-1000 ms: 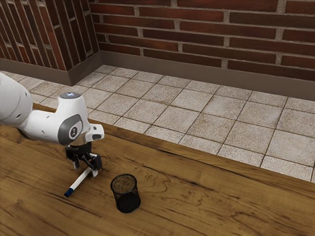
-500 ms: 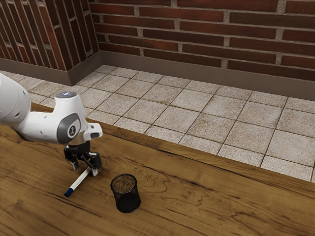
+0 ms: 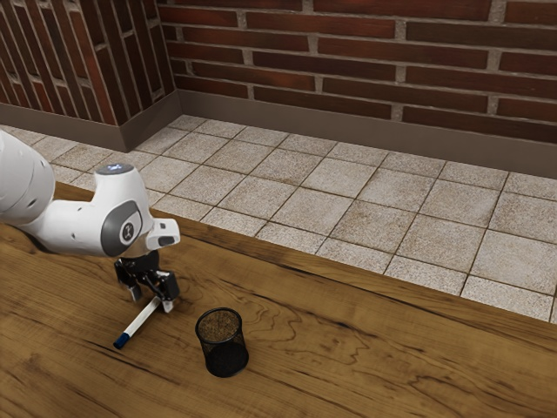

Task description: Put the marker into the pen holder.

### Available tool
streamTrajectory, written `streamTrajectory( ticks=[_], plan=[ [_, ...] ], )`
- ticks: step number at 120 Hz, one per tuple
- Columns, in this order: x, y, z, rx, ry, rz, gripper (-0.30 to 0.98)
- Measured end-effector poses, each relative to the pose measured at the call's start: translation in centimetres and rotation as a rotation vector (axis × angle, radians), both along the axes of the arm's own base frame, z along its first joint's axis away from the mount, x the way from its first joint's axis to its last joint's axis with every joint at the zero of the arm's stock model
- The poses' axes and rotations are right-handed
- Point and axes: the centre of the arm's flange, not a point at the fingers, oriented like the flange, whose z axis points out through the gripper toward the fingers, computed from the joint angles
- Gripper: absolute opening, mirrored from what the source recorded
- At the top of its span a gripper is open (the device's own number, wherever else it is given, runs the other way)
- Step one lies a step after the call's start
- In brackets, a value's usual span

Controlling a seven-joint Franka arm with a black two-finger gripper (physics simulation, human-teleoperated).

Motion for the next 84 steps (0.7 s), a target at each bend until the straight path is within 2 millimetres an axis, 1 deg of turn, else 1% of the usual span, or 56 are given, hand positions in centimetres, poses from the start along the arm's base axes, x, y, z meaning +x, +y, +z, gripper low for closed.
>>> streamTrajectory(
  ticks=[17, 31, 44, 66, 84],
  plan=[
    [0.2, 0.04, 0.34, 0.005, -0.012, -0.022, 0.57],
    [0.14, 0.07, 0.41, 0.004, -0.014, -0.031, 0.42],
    [0.05, 0.07, 0.28, 0.003, -0.011, -0.038, 0.32],
    [-0.03, 0.15, 0.3, 0.002, -0.011, -0.046, 0.23],
    [-0.07, 0.15, 0.25, 0.001, -0.009, -0.052, 0.19]
  ],
)
